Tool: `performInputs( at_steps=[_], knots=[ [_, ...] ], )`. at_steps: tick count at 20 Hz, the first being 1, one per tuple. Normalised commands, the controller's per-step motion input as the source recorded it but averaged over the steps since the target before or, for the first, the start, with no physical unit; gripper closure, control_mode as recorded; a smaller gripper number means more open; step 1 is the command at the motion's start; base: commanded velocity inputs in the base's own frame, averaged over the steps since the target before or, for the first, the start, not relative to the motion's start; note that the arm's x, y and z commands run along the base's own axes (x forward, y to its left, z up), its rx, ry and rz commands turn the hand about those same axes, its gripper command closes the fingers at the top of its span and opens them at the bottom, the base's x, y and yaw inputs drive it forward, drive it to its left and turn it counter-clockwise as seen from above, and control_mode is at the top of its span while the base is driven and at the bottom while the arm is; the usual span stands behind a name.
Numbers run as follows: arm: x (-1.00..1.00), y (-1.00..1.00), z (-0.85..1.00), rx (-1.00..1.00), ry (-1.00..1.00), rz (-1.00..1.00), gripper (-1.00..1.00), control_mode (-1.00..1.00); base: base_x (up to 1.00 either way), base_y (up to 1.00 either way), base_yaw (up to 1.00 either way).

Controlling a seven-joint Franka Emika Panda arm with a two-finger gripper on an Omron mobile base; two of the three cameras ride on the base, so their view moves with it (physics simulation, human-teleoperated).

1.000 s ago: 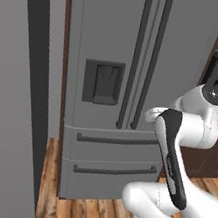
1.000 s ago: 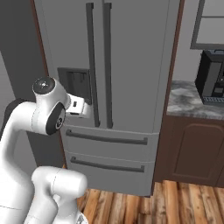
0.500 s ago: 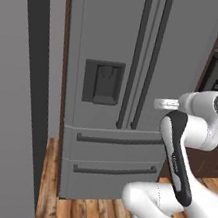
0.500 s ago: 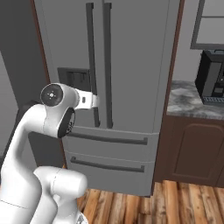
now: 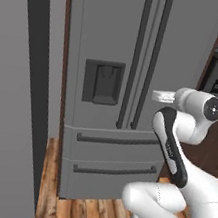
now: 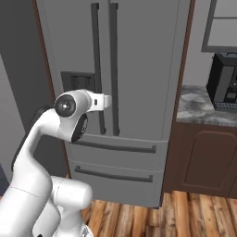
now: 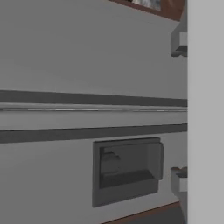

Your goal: Take the cupcake and donut from the fridge and place them on the empty tray on the dining counter.

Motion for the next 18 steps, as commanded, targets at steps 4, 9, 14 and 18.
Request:
performInputs(
  at_steps=[4,9,14,18],
  knots=[
    [0.66,-0.11,0.07,0.0,-0.02,0.0,-1.0,-1.0,0.0,0.0,0.0],
    [0.7,-0.13,0.0,0.0,-0.01,0.0,-1.0,-1.0,0.0,0.0,0.0],
    [0.7,-0.14,0.0,0.0,-0.06,0.0,-1.0,-1.0,0.0,0.0,0.0],
    [0.73,-0.1,0.0,0.0,-0.03,0.0,-1.0,-1.0,0.0,0.0,0.0]
  ],
)
